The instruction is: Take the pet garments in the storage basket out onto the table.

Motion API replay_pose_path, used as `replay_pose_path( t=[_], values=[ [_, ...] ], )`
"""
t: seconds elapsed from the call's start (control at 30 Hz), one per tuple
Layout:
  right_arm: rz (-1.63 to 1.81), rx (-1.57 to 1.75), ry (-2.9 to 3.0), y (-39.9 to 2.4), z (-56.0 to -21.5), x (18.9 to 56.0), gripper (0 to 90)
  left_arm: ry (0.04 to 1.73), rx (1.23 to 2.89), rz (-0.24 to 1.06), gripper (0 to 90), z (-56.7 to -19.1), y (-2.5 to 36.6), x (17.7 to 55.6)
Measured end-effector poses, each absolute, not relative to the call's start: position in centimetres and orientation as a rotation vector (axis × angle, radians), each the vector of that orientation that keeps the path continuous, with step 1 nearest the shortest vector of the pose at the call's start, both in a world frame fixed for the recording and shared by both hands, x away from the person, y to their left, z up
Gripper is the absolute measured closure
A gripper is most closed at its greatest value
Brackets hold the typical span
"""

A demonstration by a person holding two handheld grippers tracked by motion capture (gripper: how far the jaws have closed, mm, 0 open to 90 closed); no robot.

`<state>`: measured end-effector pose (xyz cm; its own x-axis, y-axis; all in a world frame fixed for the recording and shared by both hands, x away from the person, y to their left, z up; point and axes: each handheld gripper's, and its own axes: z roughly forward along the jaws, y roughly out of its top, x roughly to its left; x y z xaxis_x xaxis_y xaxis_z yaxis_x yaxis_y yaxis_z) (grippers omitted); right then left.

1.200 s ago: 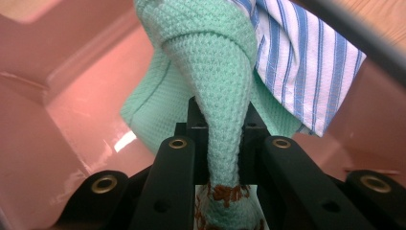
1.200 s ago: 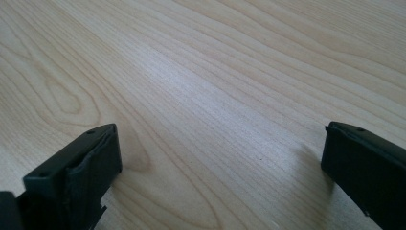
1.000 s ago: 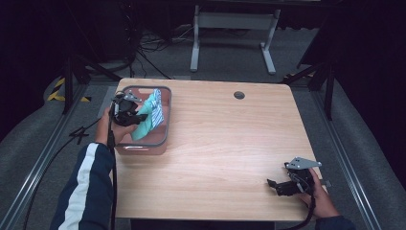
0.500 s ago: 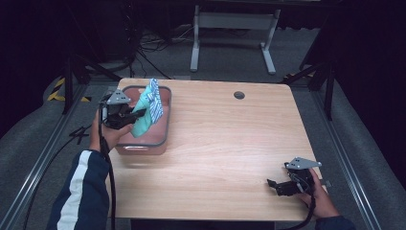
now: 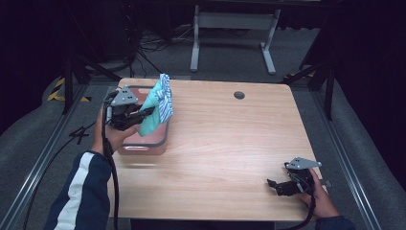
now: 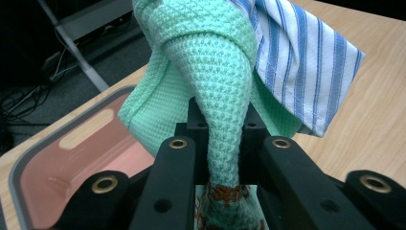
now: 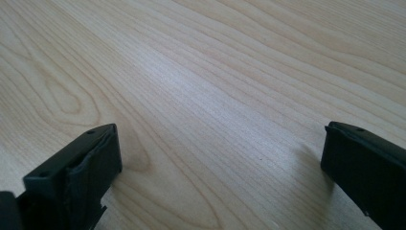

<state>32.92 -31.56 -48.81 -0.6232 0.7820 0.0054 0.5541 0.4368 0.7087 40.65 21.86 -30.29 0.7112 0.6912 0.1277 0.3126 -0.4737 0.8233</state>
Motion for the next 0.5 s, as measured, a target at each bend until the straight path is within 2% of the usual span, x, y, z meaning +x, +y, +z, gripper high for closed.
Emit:
replay_pose_path(
  t=[0.5],
  values=[
    [0.988,1.145,2.369,-31.6,-48.8,32.9,0.4,0.625,2.158,0.522,80.4,-30.3,15.9,41.0]
  ],
)
